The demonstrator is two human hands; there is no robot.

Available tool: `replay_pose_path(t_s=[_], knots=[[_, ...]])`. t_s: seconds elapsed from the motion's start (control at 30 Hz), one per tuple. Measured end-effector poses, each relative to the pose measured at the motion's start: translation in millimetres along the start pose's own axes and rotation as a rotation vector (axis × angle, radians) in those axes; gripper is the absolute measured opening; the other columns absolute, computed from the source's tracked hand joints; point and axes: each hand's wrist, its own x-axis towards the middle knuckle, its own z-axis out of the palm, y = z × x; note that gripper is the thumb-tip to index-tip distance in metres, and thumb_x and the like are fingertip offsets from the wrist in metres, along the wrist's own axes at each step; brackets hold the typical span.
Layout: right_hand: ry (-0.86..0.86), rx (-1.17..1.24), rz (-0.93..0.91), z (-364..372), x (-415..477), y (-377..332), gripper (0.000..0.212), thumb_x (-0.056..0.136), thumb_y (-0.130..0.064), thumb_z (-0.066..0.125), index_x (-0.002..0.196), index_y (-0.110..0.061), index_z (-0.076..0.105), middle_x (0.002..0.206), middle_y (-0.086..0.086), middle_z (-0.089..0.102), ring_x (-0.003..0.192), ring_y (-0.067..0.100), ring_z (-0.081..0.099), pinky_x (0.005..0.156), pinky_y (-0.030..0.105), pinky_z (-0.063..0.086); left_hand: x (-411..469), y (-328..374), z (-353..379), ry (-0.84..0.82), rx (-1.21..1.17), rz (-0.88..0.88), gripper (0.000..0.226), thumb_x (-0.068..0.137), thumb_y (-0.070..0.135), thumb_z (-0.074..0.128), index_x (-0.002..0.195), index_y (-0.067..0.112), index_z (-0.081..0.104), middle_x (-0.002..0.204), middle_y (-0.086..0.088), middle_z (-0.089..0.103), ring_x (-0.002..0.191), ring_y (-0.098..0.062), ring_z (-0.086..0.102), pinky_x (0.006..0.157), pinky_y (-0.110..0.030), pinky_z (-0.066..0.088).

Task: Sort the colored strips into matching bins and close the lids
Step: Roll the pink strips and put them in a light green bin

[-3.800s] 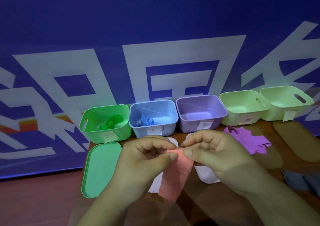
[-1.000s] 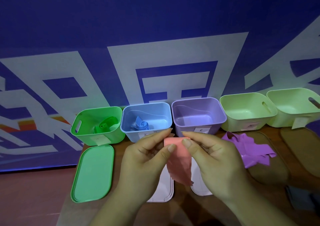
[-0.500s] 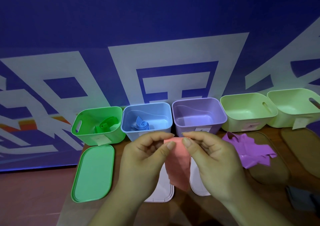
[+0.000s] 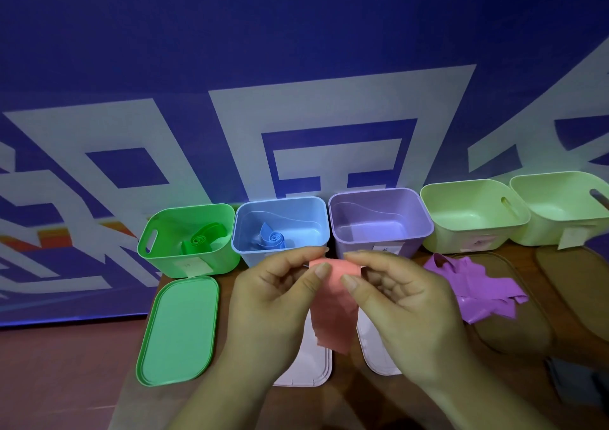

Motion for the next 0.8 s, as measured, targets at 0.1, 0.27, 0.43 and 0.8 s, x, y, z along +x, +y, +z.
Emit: replay_pose_path(t_s=[0.1, 0.27, 0.43, 0.8], knots=[[0.005, -0.005, 0.006, -0.5, 1.1, 1.0, 0.026, 0.084, -0.026, 0.075, 0.107, -0.038, 0.073, 0.097, -0.005, 0.077, 0.092, 0.019, 0.073, 0.087, 0.048, 0.057, 0.3, -0.7, 0.4, 0.007, 0.035, 0.007, 0.021, 0.08, -0.001, 0.073, 0.091, 0.017, 0.076, 0.08, 0.006, 0.078, 0.073, -0.002, 0.071, 0.067, -0.01, 0.051], [0.0, -0.021, 0.01, -2.2, 1.7, -0.4, 0.023, 0.086, -0.025, 0.075, 0.105, -0.038, 0.074, 0.097, -0.007, 0.077, 0.092, 0.018, 0.073, 0.086, 0.049, 0.057, -0.5, -0.4, 1.5, -0.003, 0.049, 0.021, 0.02, 0.079, 0.0, 0.073, 0.09, 0.016, 0.076, 0.08, 0.008, 0.077, 0.073, 0.0, 0.071, 0.067, -0.009, 0.051], [0.022, 0.018, 0.014, -2.6, 3.4, -6.0, 0.023, 0.079, -0.035, 0.074, 0.102, -0.04, 0.074, 0.092, -0.008, 0.077, 0.089, 0.015, 0.073, 0.086, 0.042, 0.057, 0.2, -0.2, -0.1, -0.049, -0.025, 0.011, 0.024, 0.076, 0.0, 0.072, 0.097, 0.012, 0.075, 0.085, 0.001, 0.078, 0.077, -0.007, 0.072, 0.07, -0.014, 0.053], [0.041, 0.078, 0.046, -3.2, 5.8, -8.1, 0.017, 0.071, -0.035, 0.072, 0.088, -0.035, 0.075, 0.089, -0.011, 0.077, 0.086, 0.007, 0.073, 0.077, 0.015, 0.053, -0.7, -5.7, -3.9, -0.085, -0.051, 0.042, 0.026, 0.069, 0.008, 0.076, 0.093, 0.015, 0.079, 0.084, -0.009, 0.076, 0.077, -0.016, 0.069, 0.073, -0.022, 0.055]])
